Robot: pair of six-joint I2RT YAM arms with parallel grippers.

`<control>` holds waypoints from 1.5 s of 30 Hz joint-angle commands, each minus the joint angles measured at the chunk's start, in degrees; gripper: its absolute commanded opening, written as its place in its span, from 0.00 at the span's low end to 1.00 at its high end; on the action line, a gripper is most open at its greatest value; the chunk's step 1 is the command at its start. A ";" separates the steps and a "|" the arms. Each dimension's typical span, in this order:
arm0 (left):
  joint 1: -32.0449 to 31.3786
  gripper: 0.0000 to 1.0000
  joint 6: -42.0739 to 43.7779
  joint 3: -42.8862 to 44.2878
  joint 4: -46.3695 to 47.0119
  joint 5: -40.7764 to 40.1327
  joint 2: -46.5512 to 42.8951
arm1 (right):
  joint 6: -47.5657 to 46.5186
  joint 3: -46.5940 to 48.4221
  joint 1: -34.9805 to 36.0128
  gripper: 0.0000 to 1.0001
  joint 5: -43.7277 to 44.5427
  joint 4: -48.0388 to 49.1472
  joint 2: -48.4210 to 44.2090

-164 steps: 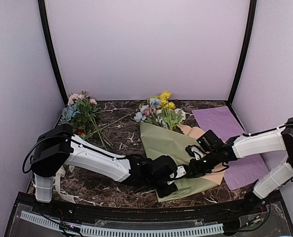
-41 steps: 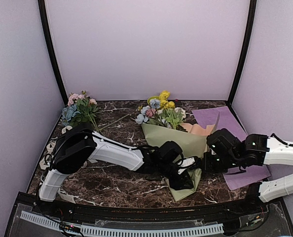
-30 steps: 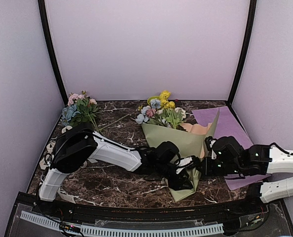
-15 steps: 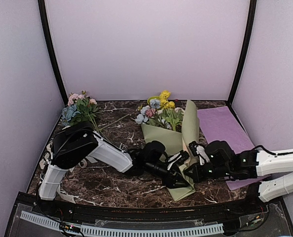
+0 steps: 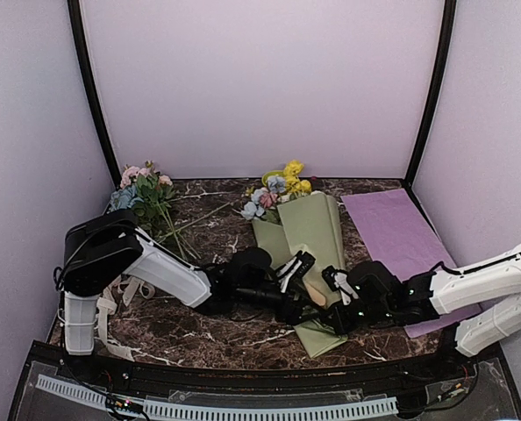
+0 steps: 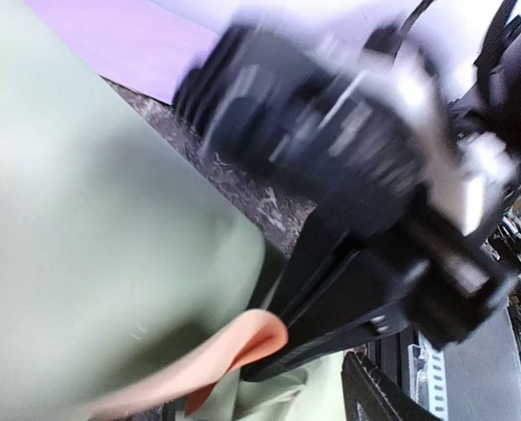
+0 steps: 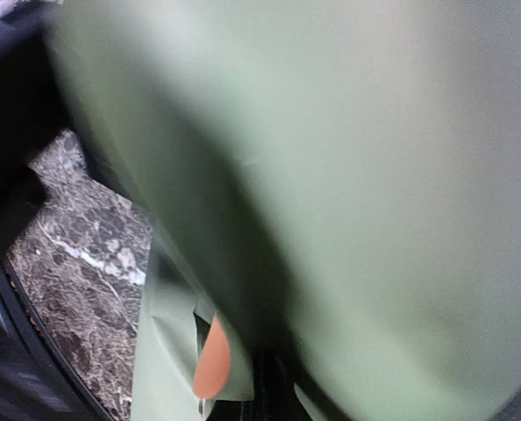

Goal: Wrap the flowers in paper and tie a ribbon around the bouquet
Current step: Fold the two-thirds-folded wrapping paper at the center of the board.

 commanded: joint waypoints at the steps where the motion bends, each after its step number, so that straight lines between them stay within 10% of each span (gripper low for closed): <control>1: 0.30 0.66 0.26 -3.56 -2.22 -6.06 -7.99 | -1.49 -0.93 0.66 0.00 -0.71 -0.76 3.69; 15: 7.91 0.32 -15.65 -10.45 -23.95 -26.19 -16.31 | -3.26 2.24 0.66 0.00 -1.82 -5.16 5.98; 45: 10.80 0.35 -12.74 0.93 -22.09 -20.72 -0.35 | -16.84 20.72 13.77 0.00 4.07 -18.59 19.48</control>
